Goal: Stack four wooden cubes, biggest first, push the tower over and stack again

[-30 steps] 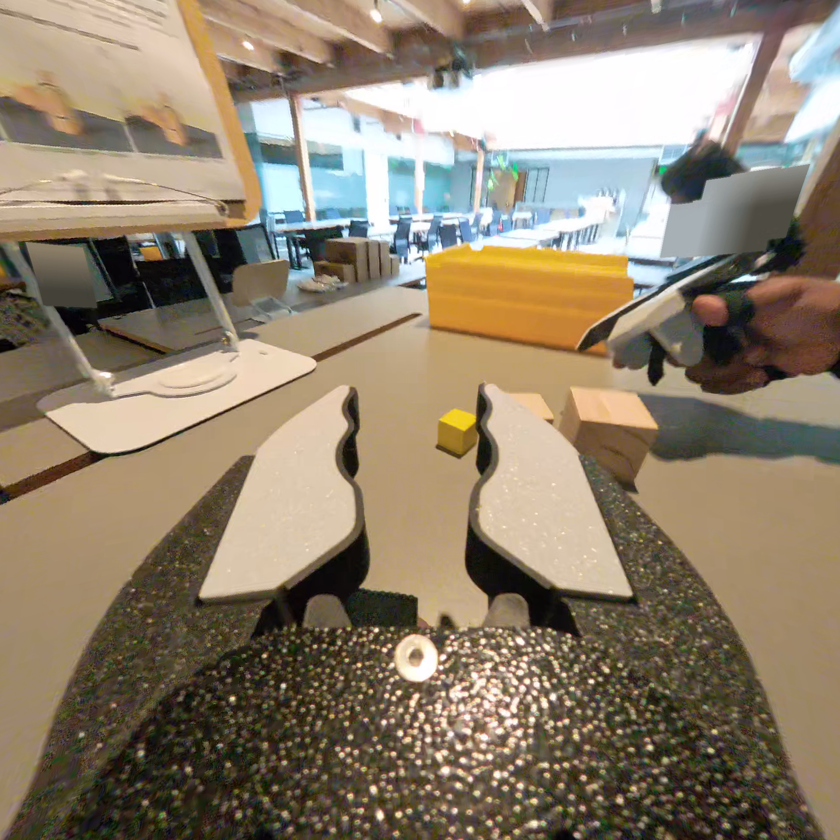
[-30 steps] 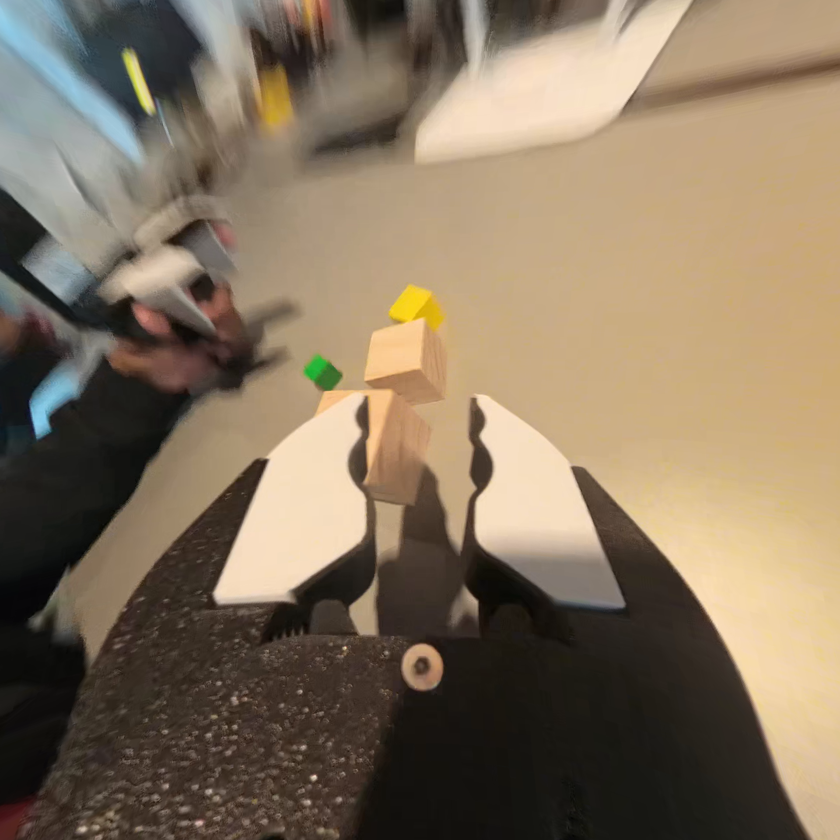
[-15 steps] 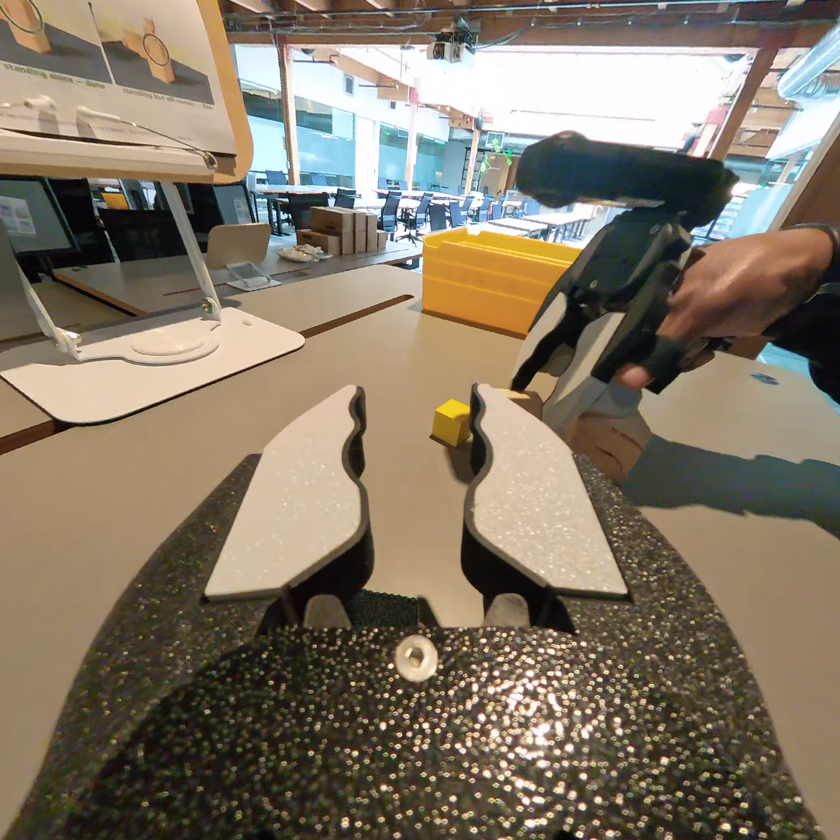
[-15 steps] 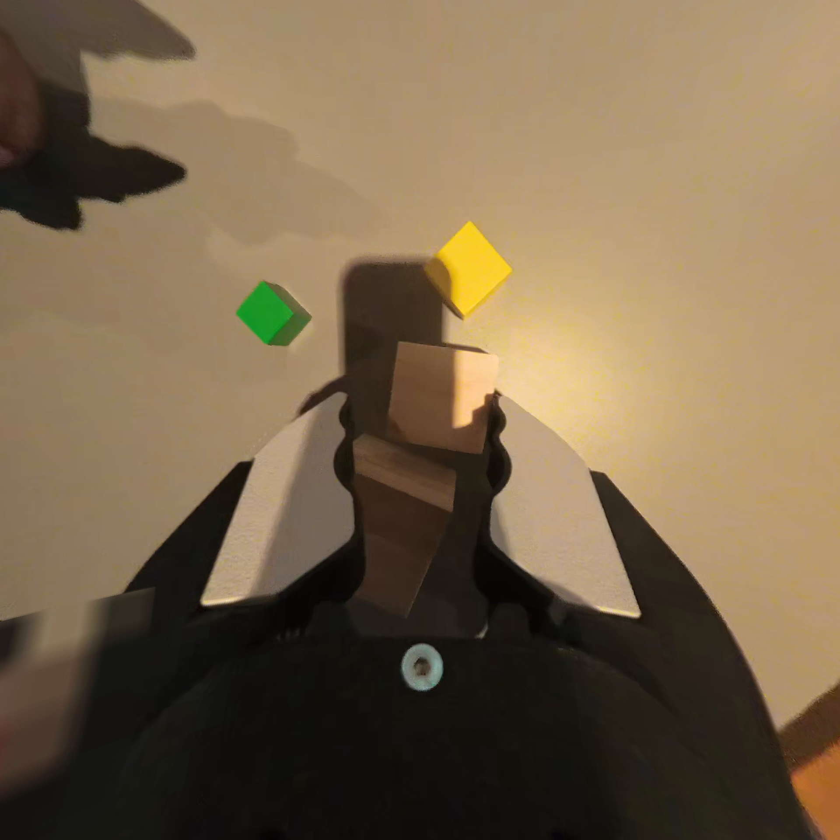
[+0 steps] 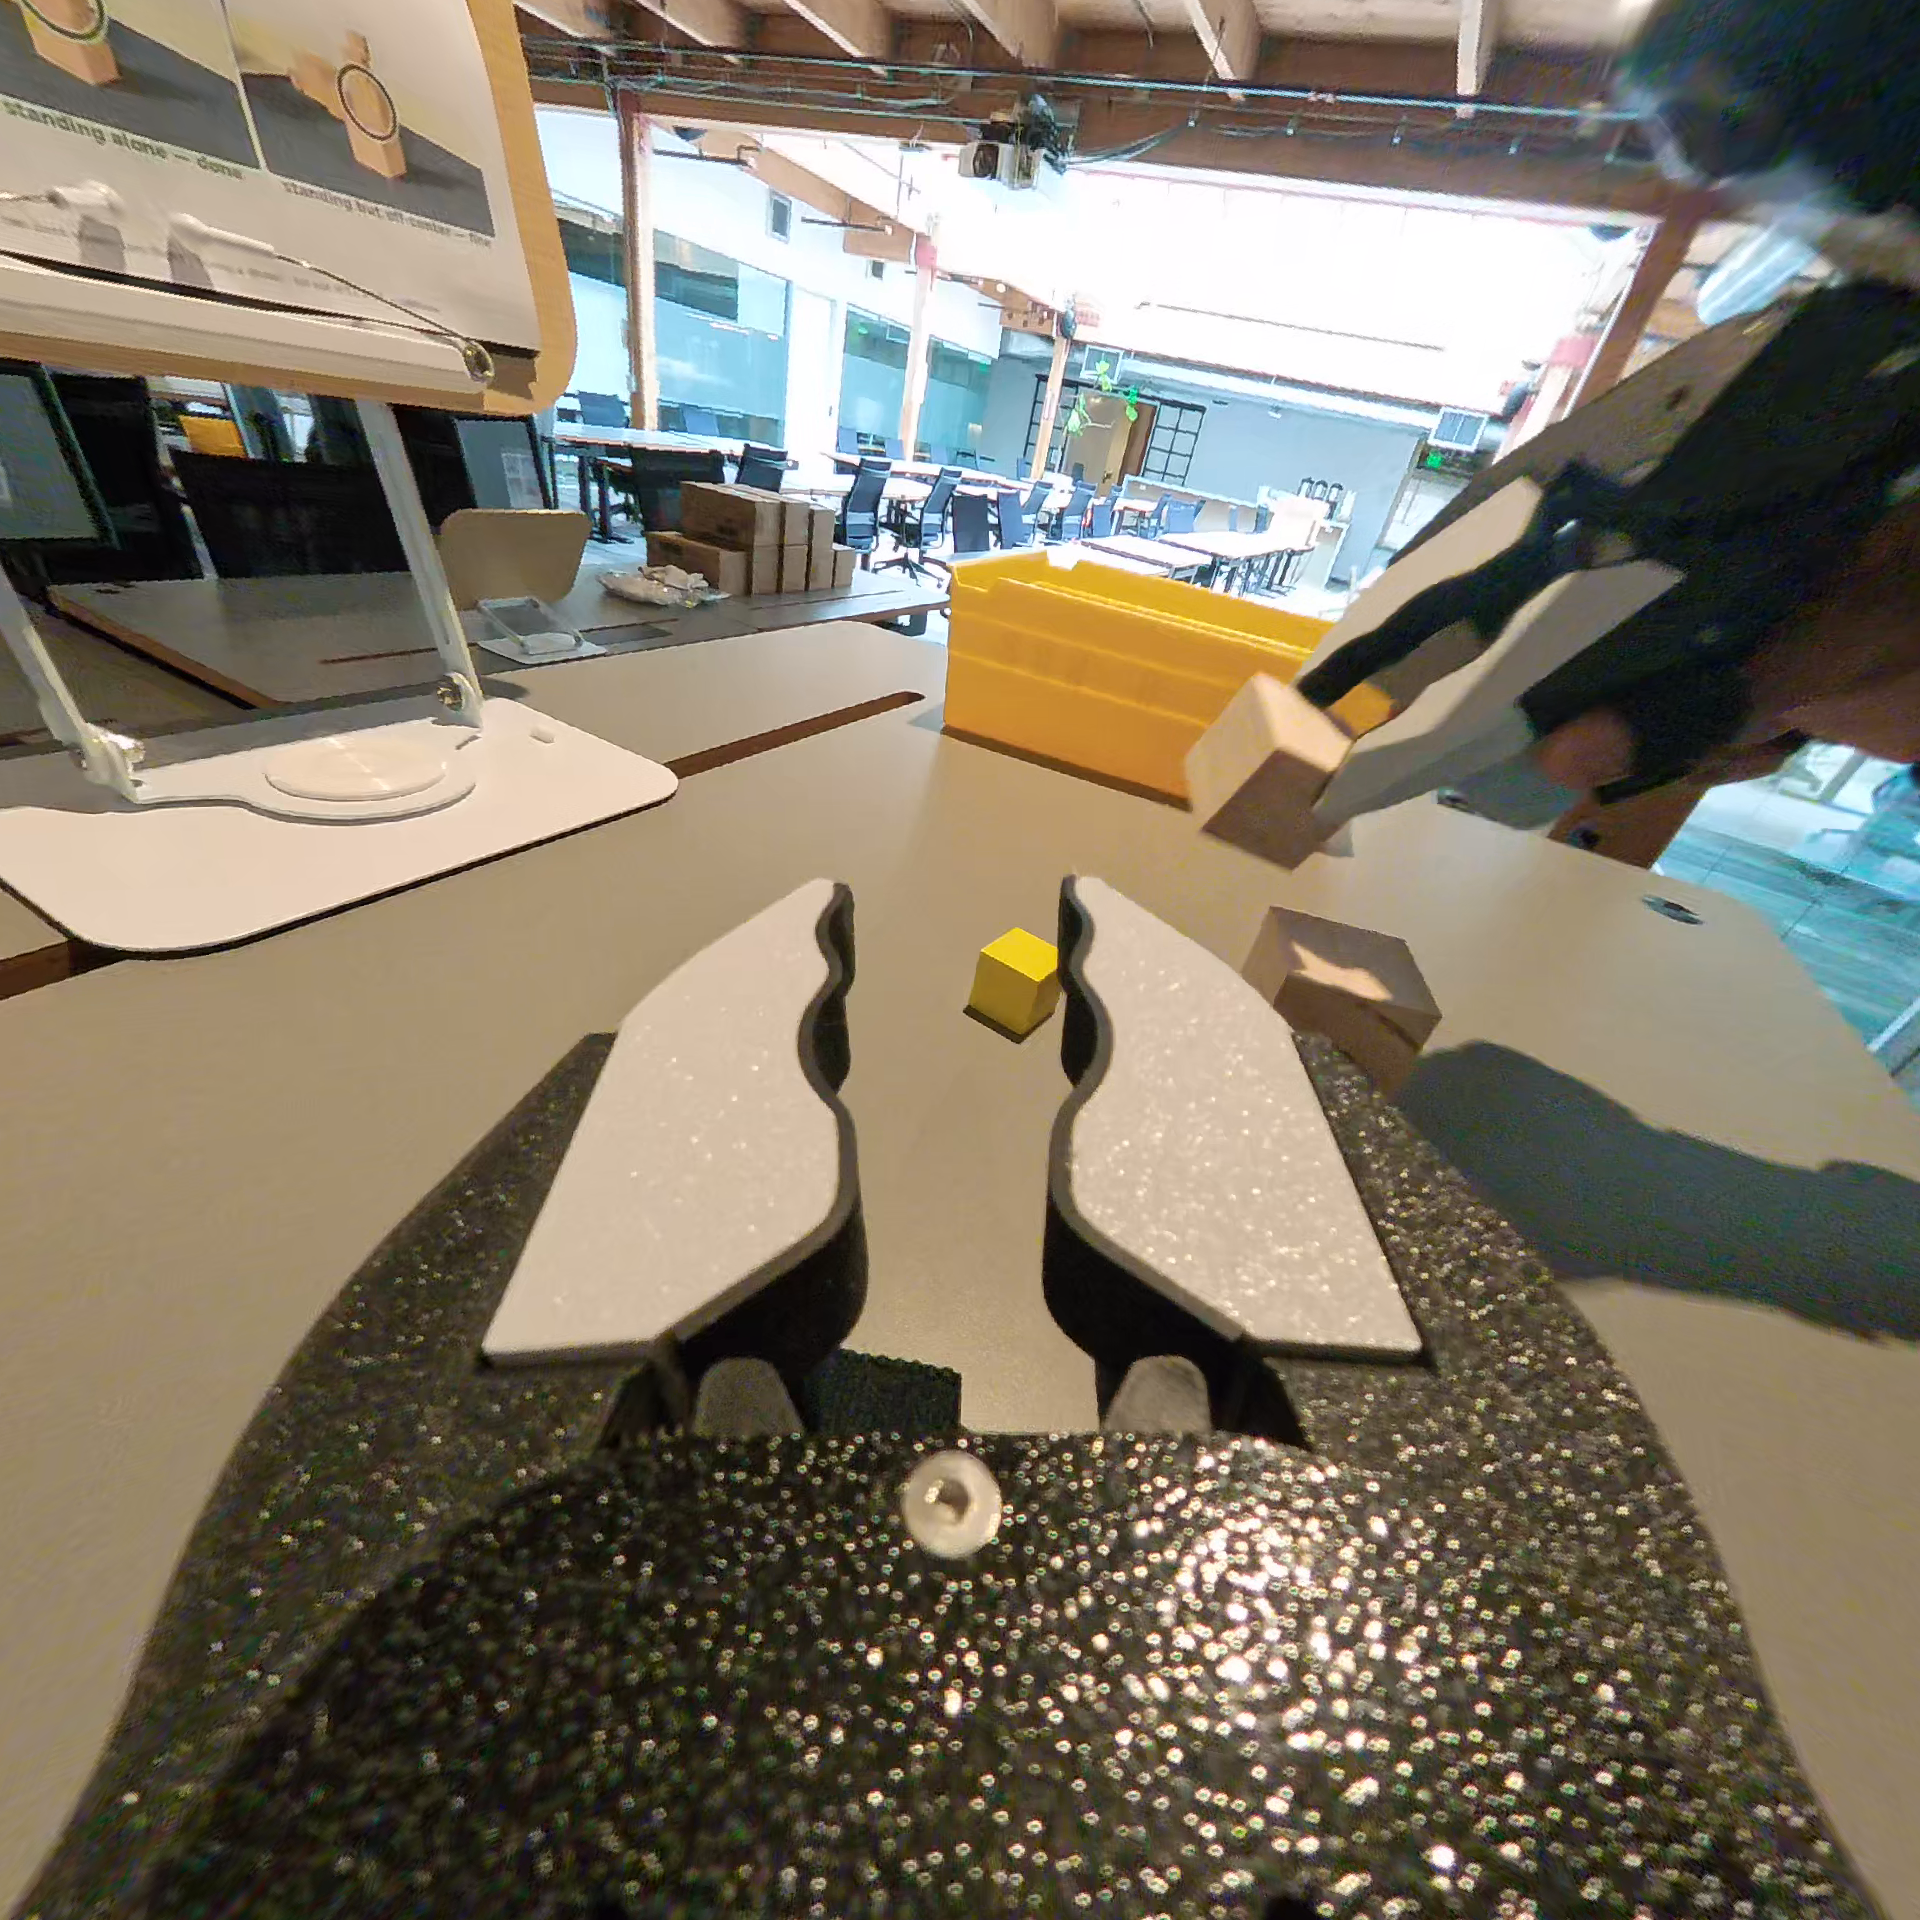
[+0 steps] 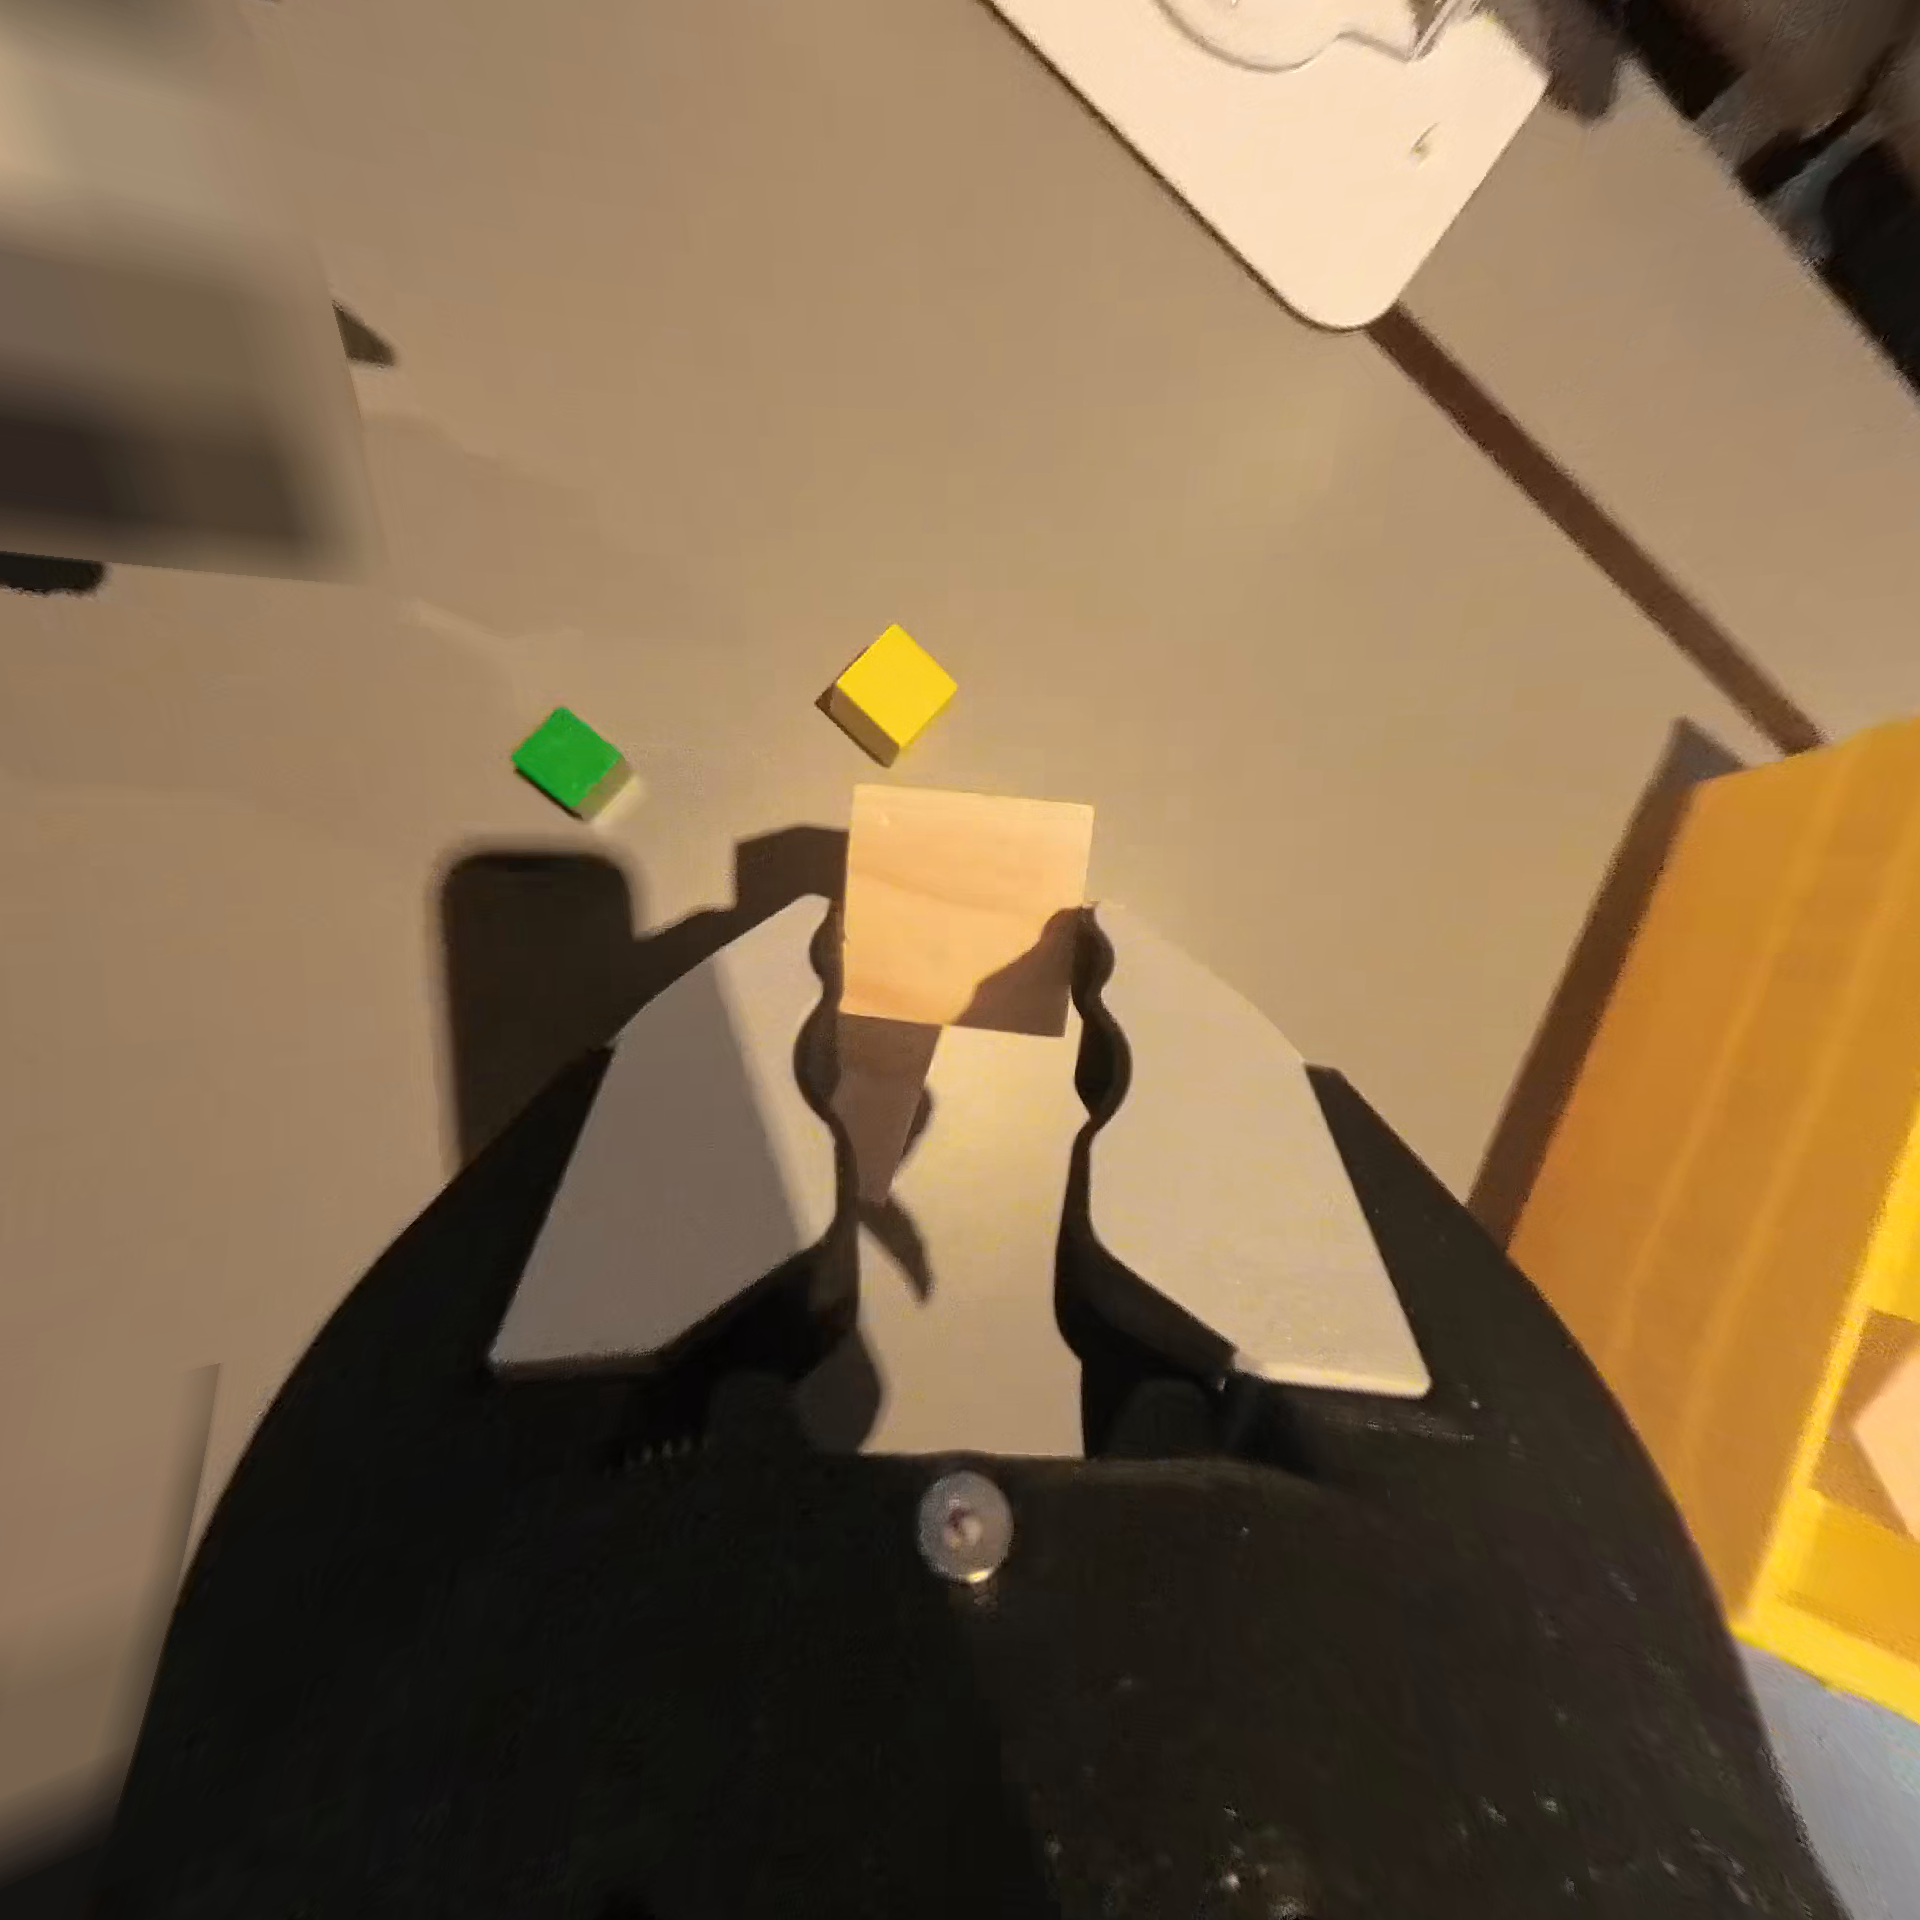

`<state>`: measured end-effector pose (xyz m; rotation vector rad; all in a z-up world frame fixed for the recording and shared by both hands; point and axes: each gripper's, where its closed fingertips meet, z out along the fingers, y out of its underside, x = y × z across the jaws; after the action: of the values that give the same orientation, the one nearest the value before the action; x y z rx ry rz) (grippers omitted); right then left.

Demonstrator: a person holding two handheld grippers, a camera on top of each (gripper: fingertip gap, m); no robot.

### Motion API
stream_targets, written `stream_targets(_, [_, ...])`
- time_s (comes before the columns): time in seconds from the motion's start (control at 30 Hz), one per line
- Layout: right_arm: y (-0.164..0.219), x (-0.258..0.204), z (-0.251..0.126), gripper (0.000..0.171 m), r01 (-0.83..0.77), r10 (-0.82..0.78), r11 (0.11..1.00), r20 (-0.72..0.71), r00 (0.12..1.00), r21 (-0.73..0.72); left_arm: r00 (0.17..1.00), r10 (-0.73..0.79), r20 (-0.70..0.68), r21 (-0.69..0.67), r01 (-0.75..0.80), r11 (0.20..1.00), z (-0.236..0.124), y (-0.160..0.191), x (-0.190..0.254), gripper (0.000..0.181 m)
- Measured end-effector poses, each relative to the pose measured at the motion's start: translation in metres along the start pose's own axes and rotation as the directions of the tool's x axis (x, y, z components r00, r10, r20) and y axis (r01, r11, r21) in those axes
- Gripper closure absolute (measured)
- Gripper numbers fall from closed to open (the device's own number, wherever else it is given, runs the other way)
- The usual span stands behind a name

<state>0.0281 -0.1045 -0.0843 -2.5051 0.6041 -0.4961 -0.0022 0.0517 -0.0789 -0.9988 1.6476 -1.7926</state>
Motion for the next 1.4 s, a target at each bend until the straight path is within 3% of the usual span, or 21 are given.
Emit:
stream_targets(0.2, [0.017, -0.003, -0.028, 0.129, -0.006, 0.006, 1.0, -0.063, 0.998, -0.001, 1.0, 0.021, -0.02, -0.046, -0.022, 0.999, 0.005, 0.006, 0.005, 0.145])
stream_targets(0.47, [0.032, -0.008, -0.036, 0.129, -0.084, 0.083, 0.993, -0.012, 0.996, -0.089, 1.0, -0.013, -0.021, -0.027, 0.012, 1.0, 0.003, 0.003, 0.001, 0.145])
stream_targets(0.93, [0.047, -0.027, -0.011, 0.129, -0.105, 0.13, 0.97, 0.104, 0.986, -0.218, 0.999, -0.028, -0.027, -0.046, 0.026, 0.999, 0.004, 0.006, 0.001, 0.146])
stream_targets(1.2, [0.045, -0.03, -0.004, 0.127, -0.107, 0.131, 0.976, 0.117, 0.984, -0.19, 0.999, -0.026, -0.027, -0.054, 0.025, 0.998, 0.005, 0.006, 0.001, 0.147])
stream_targets(1.4, [0.044, -0.028, -0.004, 0.114, -0.114, 0.131, 0.981, 0.103, 0.986, -0.158, 0.999, -0.027, -0.028, -0.055, 0.026, 0.998, 0.005, 0.006, 0.001, 0.147])
